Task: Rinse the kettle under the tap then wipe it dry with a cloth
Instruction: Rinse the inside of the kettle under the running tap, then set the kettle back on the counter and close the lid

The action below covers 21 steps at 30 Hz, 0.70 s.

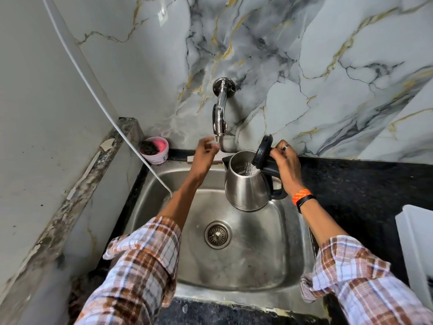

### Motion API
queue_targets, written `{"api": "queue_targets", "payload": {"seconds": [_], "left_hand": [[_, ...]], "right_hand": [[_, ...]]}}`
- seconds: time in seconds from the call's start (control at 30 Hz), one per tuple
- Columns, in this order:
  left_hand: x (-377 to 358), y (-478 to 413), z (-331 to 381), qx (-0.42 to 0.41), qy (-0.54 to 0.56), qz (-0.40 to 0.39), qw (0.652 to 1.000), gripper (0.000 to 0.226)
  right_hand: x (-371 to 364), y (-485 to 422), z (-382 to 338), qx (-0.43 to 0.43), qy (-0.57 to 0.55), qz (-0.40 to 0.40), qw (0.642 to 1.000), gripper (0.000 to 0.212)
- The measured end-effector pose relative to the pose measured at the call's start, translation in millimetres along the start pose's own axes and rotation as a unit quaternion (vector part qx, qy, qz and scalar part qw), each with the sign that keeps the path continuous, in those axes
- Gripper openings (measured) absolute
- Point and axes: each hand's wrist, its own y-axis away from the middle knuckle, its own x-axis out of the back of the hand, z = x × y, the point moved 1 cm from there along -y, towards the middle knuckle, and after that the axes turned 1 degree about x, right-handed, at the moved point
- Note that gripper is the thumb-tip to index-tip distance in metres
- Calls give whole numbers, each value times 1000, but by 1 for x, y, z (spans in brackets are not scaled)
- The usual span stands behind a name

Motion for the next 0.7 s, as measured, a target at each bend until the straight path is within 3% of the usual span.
{"api": "queue_targets", "payload": {"seconds": [0.1,0.2,0.33,0.53,0.7], "left_hand": [[-6,33,-24,-14,-99,-152,983,68],[-21,64,-31,-3,-80,-255,964,95],[-54,90,-35,-47,-55,-232,970,113],[-113,121,-31,-85,-49,-199,975,115],[-181,158,-27,-97,-76,-177,976,121]], "right_hand": [[8,5,0,9,-3,2,1000,35],[21,13,5,10,-2,8,1000,34],[52,28,17,9,-47,8,999,27],[123,48,33,-11,-117,-13,993,23],[198,64,42,-28,-82,-49,995,17]]}}
